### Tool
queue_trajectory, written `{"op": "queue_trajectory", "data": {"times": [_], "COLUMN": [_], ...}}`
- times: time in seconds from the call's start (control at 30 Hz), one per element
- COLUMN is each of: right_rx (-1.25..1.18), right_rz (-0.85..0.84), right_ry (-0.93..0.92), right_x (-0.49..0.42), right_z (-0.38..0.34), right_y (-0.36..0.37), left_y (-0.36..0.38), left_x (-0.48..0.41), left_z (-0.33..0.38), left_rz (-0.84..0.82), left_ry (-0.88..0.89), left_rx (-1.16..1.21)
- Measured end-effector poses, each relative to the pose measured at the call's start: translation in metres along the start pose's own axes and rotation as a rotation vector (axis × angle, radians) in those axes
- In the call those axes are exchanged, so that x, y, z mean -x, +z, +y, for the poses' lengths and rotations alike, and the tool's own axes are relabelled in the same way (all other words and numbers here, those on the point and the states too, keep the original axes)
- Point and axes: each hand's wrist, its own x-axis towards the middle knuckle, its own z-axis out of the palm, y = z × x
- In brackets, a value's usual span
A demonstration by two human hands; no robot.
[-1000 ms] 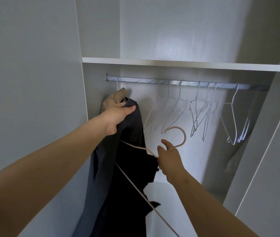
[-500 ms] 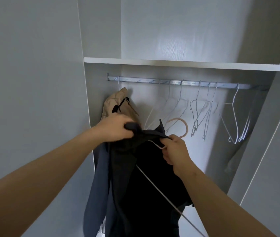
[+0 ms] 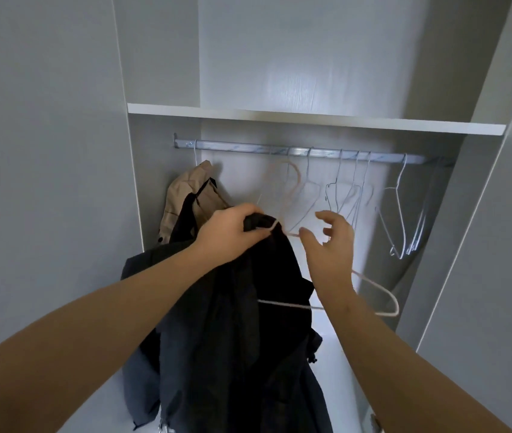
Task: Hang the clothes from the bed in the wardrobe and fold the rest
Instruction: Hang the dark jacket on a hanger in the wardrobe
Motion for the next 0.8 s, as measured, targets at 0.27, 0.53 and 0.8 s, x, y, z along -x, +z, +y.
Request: {"op": "queue_trajectory", "data": {"times": [0.27,0.53,0.8], "right_rx": [0.202,0.15,0.227], "right_rz": [-0.358,-0.645,-0.66], "right_ry": [0.109,0.443,0.575], "right_x": [0.036,0.054,0.045], "right_z": [0.061,0.079,0.088], "right_y": [-0.017,0.026,0.01], "left_y": [-0.042,-0.074,-0.107], "left_x": [-0.026,-0.034,-0.026], "left_z": [0.012,0.031,-0.005], "left_rz": [0.291,0.323,0.4], "left_ry": [-0.024,0.097,0.096], "left_rx": [0.183,0.284,0.175]}}
